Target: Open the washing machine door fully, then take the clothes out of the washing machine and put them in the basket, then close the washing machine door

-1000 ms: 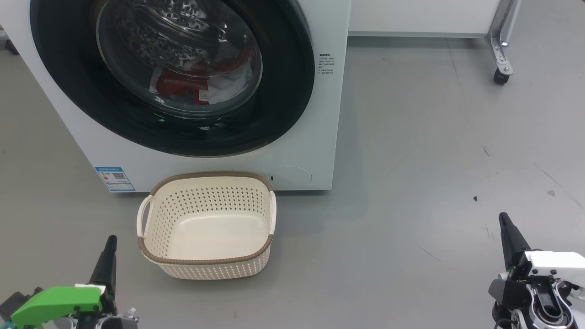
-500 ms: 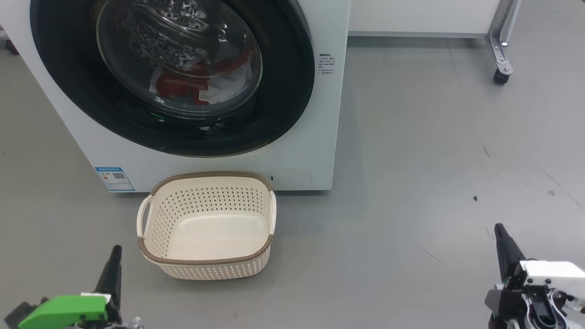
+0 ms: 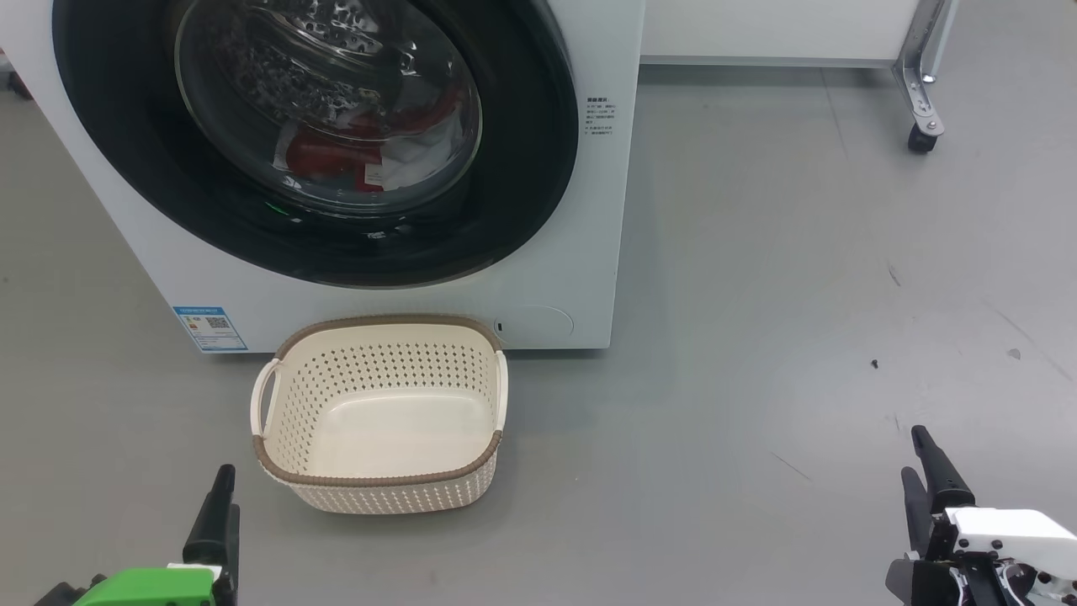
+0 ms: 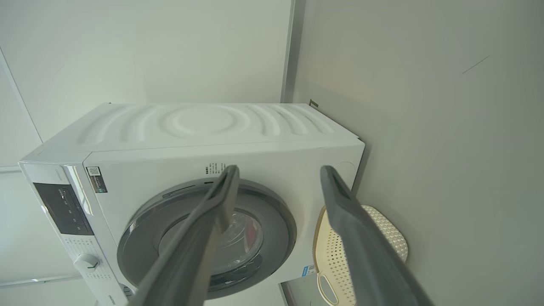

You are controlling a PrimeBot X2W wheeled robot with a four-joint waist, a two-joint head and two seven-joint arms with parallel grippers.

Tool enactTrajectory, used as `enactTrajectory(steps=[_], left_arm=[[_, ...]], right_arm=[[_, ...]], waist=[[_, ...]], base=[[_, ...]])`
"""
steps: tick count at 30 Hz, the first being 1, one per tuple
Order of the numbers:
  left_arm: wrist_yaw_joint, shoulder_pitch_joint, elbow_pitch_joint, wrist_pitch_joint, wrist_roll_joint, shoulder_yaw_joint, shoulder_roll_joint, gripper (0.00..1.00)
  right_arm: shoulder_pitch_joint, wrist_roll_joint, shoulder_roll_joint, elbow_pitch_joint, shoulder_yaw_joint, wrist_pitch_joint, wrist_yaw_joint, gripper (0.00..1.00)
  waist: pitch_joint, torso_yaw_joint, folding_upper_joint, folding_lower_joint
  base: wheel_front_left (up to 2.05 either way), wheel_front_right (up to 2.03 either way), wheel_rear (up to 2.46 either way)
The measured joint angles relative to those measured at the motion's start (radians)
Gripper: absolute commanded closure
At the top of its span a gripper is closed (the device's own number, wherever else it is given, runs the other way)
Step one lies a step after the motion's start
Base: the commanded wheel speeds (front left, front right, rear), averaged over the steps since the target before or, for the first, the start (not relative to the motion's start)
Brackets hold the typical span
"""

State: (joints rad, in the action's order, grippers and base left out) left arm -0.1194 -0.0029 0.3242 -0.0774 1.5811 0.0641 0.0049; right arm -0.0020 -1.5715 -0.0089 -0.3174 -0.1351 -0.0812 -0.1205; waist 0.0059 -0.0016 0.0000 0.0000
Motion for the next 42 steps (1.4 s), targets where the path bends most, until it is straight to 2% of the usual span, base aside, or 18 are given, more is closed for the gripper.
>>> enactTrajectory(steps=[25, 32, 42], left_arm=[[0.0, -0.015, -0.075, 0.085, -0.078, 0.004, 0.002, 0.0], [0.0, -0.024, -0.108, 0.113, -0.171, 0.001, 0.003, 0.0], [0.0, -0.04, -0.166, 0.15, -0.332, -0.031, 0.008, 0.0]], right_arm=[[-0.005, 0.151, -0.003, 0.081, -0.01, 0.088, 0.0, 0.0], [-0.011, 0.23, -0.006, 0.124, -0.005, 0.114, 0.0, 0.0], [-0.017, 0.408, -0.02, 0.186, 0.023, 0.153, 0.0, 0.0]], waist=[[0.007, 0.003, 0.0, 0.0], [0.005, 0.004, 0.0, 0.0], [0.005, 0.004, 0.0, 0.0]], base=[[0.0, 0.0, 0.0], [0.0, 0.0, 0.0], [0.0, 0.0, 0.0]])
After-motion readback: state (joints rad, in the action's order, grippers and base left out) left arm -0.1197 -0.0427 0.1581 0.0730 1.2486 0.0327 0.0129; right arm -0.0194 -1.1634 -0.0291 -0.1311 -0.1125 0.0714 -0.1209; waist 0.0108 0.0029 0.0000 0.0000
